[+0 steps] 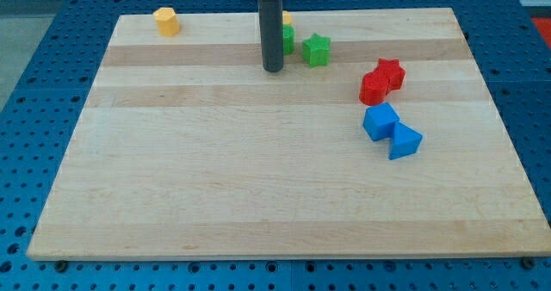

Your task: Place your arm in between the red blocks

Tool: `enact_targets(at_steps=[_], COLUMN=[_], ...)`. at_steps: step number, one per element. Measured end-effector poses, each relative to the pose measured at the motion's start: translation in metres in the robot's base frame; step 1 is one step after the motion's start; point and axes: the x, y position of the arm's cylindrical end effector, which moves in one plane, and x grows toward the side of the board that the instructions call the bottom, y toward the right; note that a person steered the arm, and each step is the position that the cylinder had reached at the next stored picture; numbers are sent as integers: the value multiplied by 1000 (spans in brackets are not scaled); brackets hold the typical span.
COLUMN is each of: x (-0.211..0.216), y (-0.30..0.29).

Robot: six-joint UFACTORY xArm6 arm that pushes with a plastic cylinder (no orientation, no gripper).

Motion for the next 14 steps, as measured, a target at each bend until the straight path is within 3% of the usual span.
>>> enact_targets(at_steps=[3,7,11,12,14], x=[-4,-55,8,30,33], y=[79,87,222,222,208])
